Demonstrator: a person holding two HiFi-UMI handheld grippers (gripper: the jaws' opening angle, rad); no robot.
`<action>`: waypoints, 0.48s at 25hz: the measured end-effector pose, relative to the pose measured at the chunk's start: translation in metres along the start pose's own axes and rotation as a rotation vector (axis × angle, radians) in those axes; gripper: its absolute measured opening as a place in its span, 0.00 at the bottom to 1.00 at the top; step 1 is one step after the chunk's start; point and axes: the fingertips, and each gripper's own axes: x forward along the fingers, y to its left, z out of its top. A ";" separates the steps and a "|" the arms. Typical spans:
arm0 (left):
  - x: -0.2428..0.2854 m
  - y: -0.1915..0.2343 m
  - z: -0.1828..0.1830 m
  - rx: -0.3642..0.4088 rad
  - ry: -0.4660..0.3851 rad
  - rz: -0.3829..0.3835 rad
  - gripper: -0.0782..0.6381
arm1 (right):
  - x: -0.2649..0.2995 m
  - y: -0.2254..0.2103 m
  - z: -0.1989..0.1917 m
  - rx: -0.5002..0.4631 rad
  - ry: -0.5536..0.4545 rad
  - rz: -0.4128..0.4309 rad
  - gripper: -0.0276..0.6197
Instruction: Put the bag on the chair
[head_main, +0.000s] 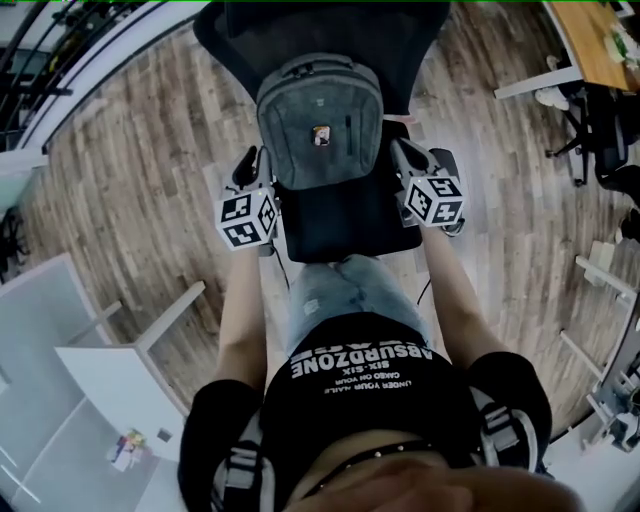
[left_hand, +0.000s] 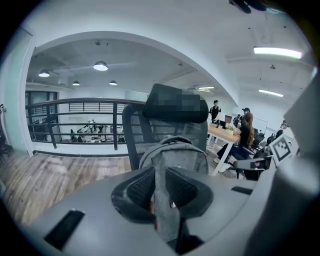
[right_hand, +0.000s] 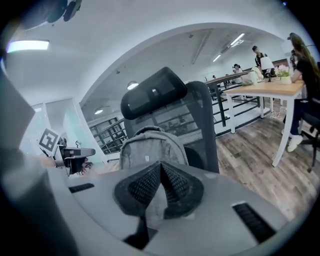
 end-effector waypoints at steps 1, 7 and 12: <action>-0.008 -0.001 0.000 0.003 0.001 0.006 0.20 | -0.008 0.004 0.003 0.001 -0.011 0.003 0.07; -0.054 -0.004 0.001 -0.020 0.020 0.052 0.13 | -0.042 0.031 0.012 -0.001 -0.042 0.020 0.07; -0.084 -0.026 0.010 -0.121 -0.016 -0.046 0.13 | -0.063 0.055 0.014 0.006 -0.053 0.023 0.07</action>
